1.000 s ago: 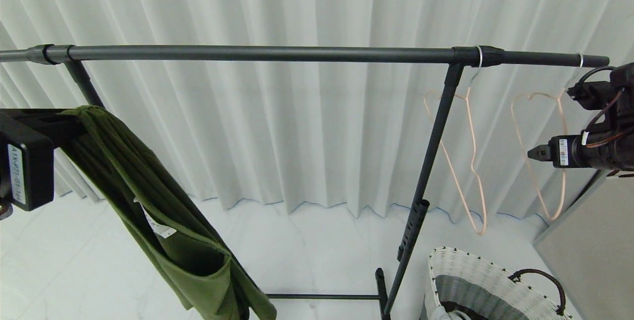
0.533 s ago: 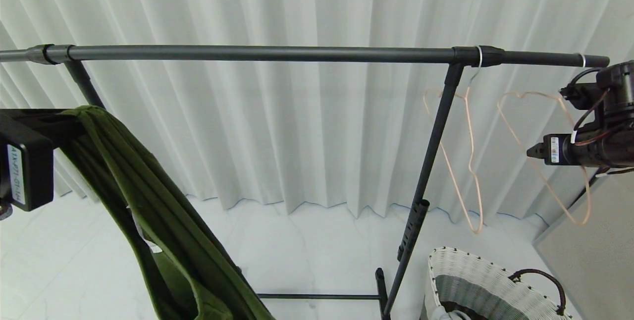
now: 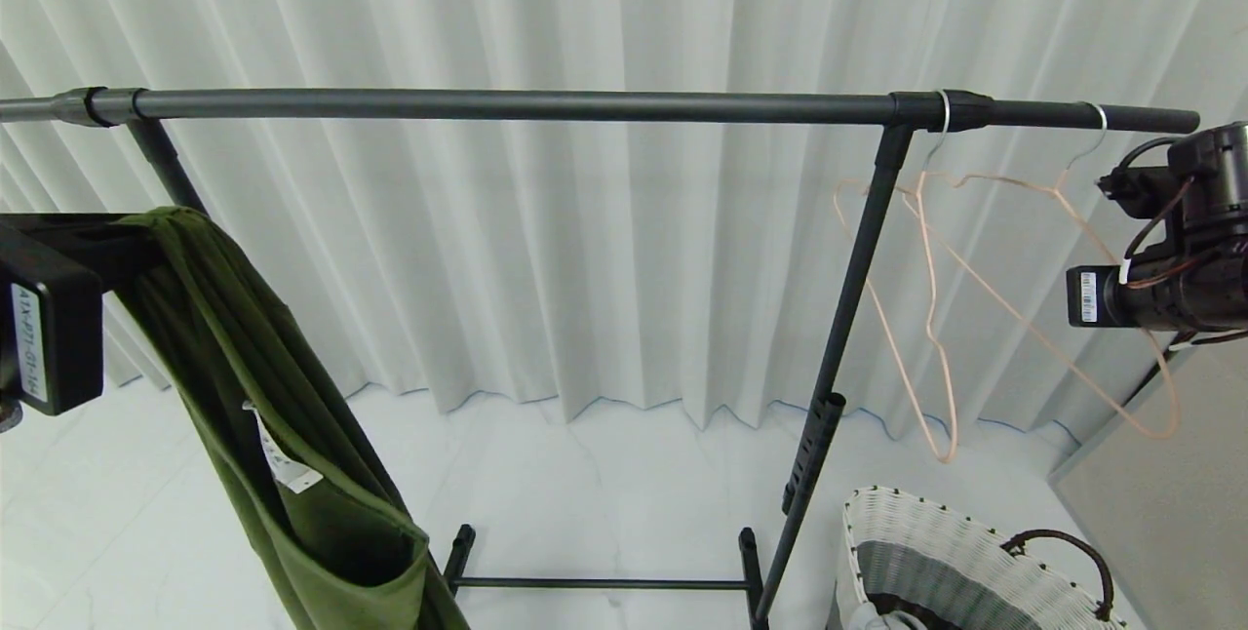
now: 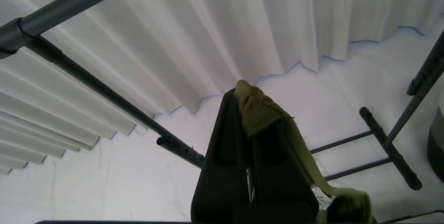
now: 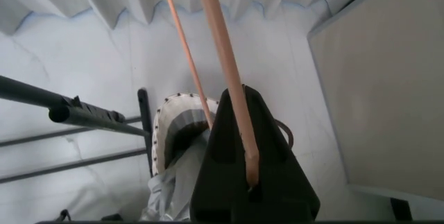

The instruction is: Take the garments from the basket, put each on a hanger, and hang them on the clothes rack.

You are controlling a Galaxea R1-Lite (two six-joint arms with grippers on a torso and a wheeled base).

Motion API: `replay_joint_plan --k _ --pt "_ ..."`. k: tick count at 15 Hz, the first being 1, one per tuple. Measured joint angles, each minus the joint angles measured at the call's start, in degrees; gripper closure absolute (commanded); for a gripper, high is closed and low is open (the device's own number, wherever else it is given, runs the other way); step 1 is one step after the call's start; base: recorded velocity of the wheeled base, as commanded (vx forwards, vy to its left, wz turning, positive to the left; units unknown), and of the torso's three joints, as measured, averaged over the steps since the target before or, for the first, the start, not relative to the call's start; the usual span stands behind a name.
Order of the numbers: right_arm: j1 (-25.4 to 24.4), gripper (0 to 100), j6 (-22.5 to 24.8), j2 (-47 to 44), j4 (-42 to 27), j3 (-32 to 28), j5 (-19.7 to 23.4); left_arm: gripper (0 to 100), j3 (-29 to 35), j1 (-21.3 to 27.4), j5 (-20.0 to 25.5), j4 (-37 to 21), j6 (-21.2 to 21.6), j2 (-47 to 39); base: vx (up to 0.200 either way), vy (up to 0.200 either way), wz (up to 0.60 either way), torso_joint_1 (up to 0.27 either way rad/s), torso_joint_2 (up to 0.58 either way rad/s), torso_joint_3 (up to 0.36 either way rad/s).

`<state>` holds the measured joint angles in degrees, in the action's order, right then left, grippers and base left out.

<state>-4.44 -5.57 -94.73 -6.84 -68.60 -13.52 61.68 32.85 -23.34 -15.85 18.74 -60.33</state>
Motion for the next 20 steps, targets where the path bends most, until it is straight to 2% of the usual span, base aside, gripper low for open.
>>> replay_joint_plan --k 10,13,20 --pt "-0.6 100 -2.1 7.6 0.0 0.5 -0.2 100 -2.6 -0.1 0.0 0.0 0.1 2.5 0.0 0.0 0.0 0.0 0.0 0.0" --pt "-0.7 100 -1.8 11.6 -2.8 1.3 -0.5 100 -3.3 -0.1 0.0 0.0 0.1 2.8 0.0 0.0 0.0 0.0 0.0 0.0" --pt "-0.6 100 -1.7 20.9 -9.2 3.7 -0.6 100 -3.6 -0.1 0.0 0.0 0.1 3.3 -0.2 0.0 0.0 0.002 0.0 0.005"
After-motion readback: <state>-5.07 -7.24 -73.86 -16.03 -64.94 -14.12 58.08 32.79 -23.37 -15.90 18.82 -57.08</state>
